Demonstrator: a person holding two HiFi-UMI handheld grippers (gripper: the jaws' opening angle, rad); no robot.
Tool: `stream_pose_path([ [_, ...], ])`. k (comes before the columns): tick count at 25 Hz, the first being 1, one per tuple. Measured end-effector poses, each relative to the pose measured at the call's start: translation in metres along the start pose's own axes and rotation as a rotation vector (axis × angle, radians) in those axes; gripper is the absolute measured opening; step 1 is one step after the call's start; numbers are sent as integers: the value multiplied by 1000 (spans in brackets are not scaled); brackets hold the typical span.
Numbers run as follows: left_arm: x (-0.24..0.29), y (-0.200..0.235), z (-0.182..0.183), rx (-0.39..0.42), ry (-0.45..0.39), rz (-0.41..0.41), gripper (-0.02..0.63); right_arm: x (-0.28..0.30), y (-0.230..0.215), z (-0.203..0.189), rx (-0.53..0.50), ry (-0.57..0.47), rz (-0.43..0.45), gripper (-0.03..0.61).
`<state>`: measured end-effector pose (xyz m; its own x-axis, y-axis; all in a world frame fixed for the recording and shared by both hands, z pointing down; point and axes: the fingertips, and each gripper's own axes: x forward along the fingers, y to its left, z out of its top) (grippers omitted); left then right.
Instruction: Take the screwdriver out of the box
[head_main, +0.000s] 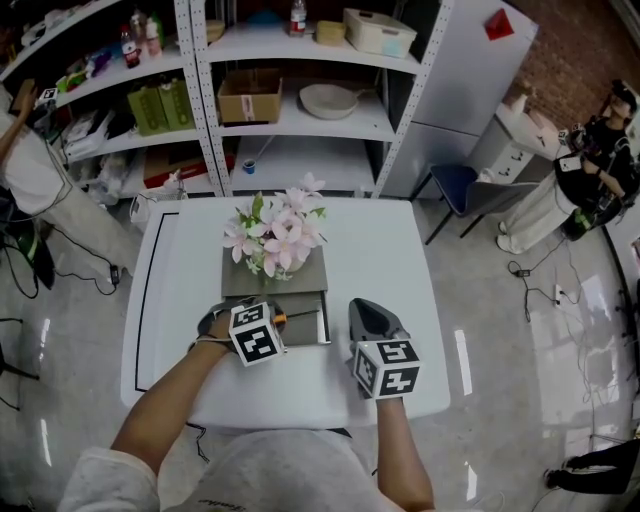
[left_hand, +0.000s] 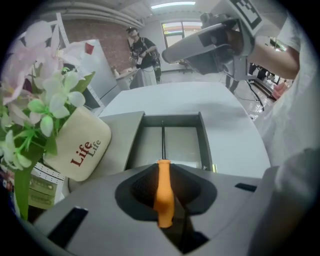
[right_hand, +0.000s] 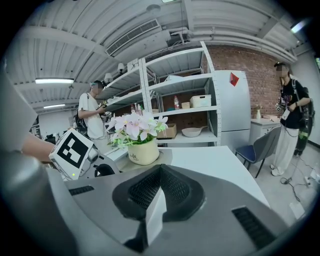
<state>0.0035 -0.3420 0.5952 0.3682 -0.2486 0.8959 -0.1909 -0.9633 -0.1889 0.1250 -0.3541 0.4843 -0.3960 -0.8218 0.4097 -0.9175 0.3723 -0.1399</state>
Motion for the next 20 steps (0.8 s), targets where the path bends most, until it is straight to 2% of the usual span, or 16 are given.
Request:
stream_pose_path([
  [11,-37,4,18,-33,-153,120,72,-14,18,2,-7,-21,2,6],
  [20,-81,9,33,-137,-339,228,72,-24,30,2,-14,-35,-2,6],
])
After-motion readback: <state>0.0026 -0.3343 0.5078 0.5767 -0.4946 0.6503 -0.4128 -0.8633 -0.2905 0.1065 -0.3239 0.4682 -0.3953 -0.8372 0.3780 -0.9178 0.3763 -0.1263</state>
